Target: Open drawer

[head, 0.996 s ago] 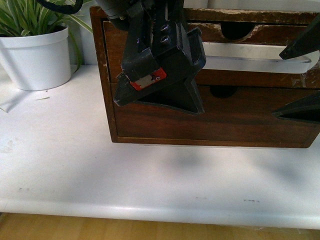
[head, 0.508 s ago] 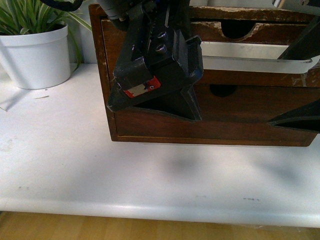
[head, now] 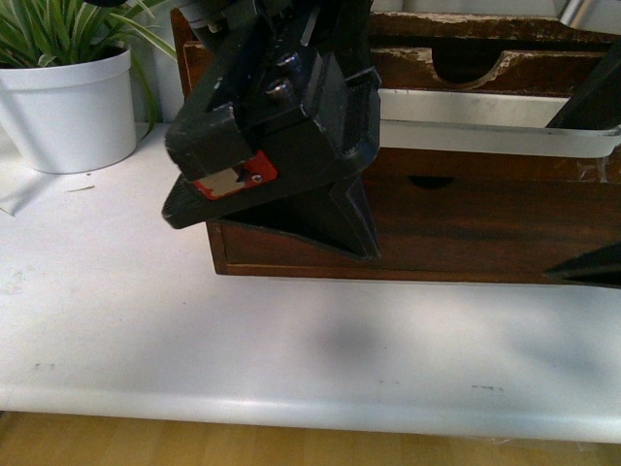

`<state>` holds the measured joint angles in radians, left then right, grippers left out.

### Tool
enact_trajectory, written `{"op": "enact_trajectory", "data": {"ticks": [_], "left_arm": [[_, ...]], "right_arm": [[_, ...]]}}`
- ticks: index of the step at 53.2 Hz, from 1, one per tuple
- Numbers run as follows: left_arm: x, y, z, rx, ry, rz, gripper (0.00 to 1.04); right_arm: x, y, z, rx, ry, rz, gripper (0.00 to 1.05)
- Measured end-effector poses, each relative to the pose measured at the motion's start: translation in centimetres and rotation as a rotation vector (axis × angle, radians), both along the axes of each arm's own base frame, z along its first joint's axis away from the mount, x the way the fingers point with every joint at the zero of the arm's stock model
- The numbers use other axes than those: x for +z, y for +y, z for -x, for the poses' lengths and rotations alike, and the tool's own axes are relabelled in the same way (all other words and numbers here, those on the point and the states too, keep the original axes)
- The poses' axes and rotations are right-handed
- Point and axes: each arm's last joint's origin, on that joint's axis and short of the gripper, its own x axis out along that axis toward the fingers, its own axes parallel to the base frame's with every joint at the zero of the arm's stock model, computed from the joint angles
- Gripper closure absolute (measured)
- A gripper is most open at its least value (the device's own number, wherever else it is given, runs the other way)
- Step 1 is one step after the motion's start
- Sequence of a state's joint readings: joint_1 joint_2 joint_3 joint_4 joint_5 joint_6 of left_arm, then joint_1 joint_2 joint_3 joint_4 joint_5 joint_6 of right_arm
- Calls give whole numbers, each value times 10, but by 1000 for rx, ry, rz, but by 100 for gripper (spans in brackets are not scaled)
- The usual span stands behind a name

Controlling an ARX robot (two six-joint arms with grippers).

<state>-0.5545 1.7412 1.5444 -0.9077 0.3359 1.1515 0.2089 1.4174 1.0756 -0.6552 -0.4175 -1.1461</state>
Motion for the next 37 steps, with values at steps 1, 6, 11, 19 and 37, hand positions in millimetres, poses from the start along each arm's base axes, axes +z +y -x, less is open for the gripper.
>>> {"op": "enact_trajectory", "data": {"ticks": [1, 6, 11, 19, 37], "left_arm": [[0, 0, 1, -2, 4, -1, 6], [1, 2, 5, -8, 19, -3, 6], [2, 3, 11, -29, 26, -12, 6], [4, 5, 23, -61, 44, -30, 6], [6, 7, 35, -70, 12, -8, 6]], "right_arm": [[0, 0, 1, 4, 3, 1, 9], [1, 0, 6, 21, 19, 12, 9], [2, -1, 11, 42, 26, 22, 9], [2, 0, 20, 73, 53, 14, 9], [4, -1, 30, 96, 59, -22, 9]]}}
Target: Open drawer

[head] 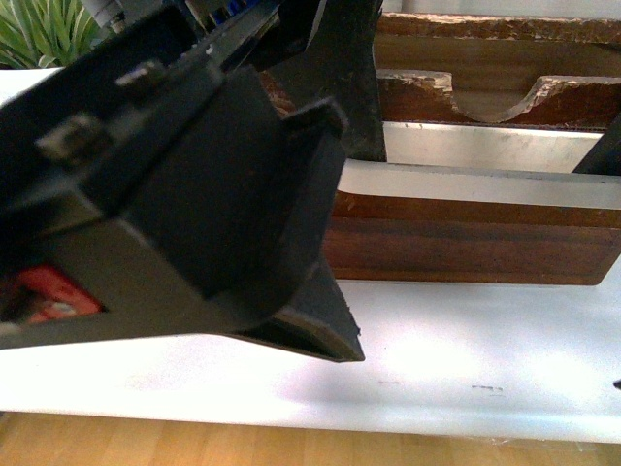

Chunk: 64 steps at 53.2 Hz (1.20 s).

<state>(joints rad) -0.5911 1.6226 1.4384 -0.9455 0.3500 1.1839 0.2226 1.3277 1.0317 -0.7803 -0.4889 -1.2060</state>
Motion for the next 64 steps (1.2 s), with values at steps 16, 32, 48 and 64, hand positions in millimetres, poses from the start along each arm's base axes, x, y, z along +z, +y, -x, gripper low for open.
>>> {"op": "enact_trajectory", "data": {"ticks": [16, 32, 48, 64], "left_arm": [[32, 9, 5, 61, -163, 182, 6], [55, 51, 21, 423, -550, 477, 6], [21, 121, 61, 1097, -771, 698, 6], [-56, 160, 130, 1545, -662, 812, 6]], "right_arm": [[26, -17, 9, -76, -143, -146, 9], [36, -45, 36, -367, -393, -403, 9], [16, -70, 87, -755, -487, -649, 9], [-36, -89, 127, -1073, -480, -787, 9]]}}
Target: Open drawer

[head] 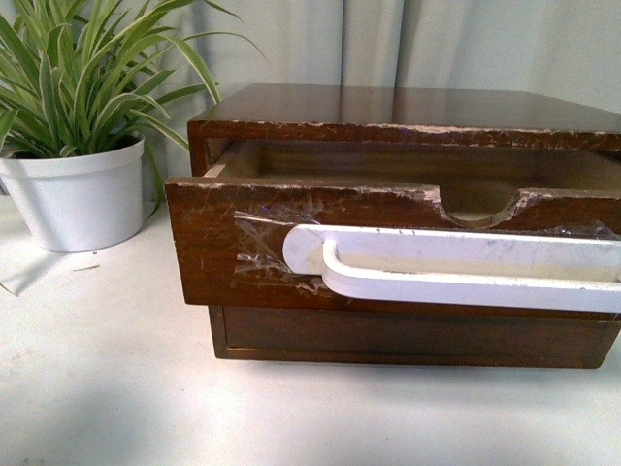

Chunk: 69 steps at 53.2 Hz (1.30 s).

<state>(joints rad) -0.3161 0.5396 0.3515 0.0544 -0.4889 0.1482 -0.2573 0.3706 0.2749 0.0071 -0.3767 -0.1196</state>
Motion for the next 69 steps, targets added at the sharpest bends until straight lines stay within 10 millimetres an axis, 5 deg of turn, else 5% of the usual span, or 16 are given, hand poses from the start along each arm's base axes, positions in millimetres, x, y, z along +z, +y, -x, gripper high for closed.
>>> {"op": "enact_trajectory", "data": {"ticks": [7, 20, 27, 48, 69], "left_arm": [[-21, 6, 14, 94, 15, 79, 6], [-21, 7, 15, 37, -38, 139, 11], [-31, 12, 19, -160, -132, 196, 36], [-51, 30, 25, -158, -139, 199, 101], [-70, 30, 38, -166, -141, 202, 101]], "right_arm": [[-11, -1, 9, -40, -12, -41, 9], [-10, -1, 12, -61, -31, -54, 11], [-21, 3, 19, -137, -75, -70, 35], [-41, 20, 19, -120, -74, -79, 101], [-61, 19, 19, -126, -77, -81, 103]]}}
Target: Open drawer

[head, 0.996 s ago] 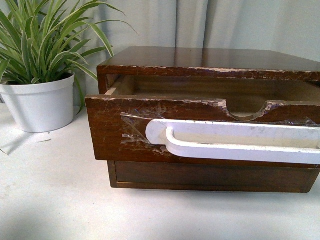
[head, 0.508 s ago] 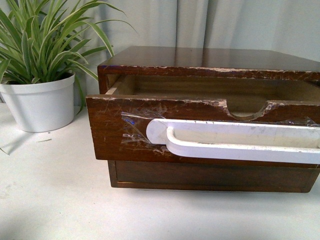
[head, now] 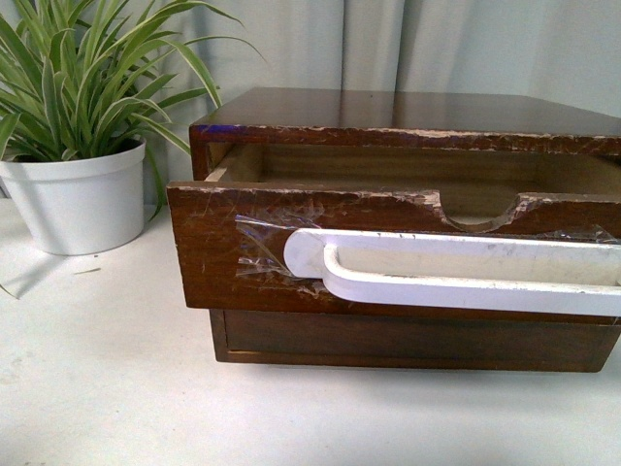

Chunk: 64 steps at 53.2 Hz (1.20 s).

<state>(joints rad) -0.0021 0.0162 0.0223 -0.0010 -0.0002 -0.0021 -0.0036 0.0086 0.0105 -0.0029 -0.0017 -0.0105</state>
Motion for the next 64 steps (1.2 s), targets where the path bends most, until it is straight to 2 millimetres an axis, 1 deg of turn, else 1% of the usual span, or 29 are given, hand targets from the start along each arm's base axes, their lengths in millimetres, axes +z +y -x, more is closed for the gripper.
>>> {"op": "enact_trajectory", "data": {"ticks": [1, 19, 21, 22, 24, 25, 27, 28, 29, 36, 37, 38, 49, 50, 51, 54, 64], "left_arm": [[-3, 0, 0, 0, 2, 0, 101], [-3, 0, 0, 0, -2, 0, 101], [-3, 0, 0, 0, -2, 1, 100], [-3, 0, 0, 0, -2, 1, 98], [-3, 0, 0, 0, -2, 0, 91], [-3, 0, 0, 0, -2, 0, 88], [-3, 0, 0, 0, -2, 0, 82], [-3, 0, 0, 0, -2, 0, 78], [-3, 0, 0, 0, -2, 0, 77], [-3, 0, 0, 0, -2, 0, 55], [-3, 0, 0, 0, -2, 0, 52], [-3, 0, 0, 0, -2, 0, 50], [-3, 0, 0, 0, -2, 0, 9], [-3, 0, 0, 0, -2, 0, 6], [-3, 0, 0, 0, -2, 0, 5], [-3, 0, 0, 0, -2, 0, 7], [-3, 0, 0, 0, -2, 0, 6]], "right_arm": [[-1, 0, 0, -1, 1, 0, 103], [-1, 0, 0, -1, -1, 0, 103], [-1, 0, 0, -1, -1, 0, 100], [-1, 0, 0, 0, -1, 0, 97], [-1, 0, 0, 0, -1, 0, 90], [-1, 0, 0, 0, -1, 0, 88], [-1, 0, 0, -1, -1, 0, 81], [-1, 0, 0, -1, -1, 0, 79], [-1, 0, 0, -1, -1, 0, 76], [-1, 0, 0, -1, -1, 0, 55], [-1, 0, 0, 0, -1, 0, 53], [-1, 0, 0, -1, -1, 0, 49], [-1, 0, 0, -1, -1, 0, 9], [-1, 0, 0, -1, -1, 0, 7], [-1, 0, 0, -1, -1, -1, 7], [-1, 0, 0, -1, -1, -1, 9], [-1, 0, 0, -1, -1, -1, 9]]}}
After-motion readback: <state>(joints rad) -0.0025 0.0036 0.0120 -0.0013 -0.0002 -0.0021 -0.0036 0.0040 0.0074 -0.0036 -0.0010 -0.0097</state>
